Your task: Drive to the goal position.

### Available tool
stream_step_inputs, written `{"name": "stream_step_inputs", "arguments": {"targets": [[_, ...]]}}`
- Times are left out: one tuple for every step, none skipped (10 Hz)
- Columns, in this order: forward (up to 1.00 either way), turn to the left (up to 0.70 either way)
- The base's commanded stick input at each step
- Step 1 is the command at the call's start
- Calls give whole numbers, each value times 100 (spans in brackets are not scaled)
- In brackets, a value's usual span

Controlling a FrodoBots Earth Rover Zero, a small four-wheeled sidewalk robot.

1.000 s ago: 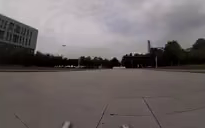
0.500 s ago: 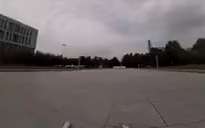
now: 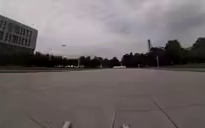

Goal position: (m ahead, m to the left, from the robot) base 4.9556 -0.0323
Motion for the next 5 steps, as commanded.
{"name": "stream_step_inputs", "arguments": {"targets": [[70,-4],[70,-31],[70,-21],[70,-9],[70,0]]}}
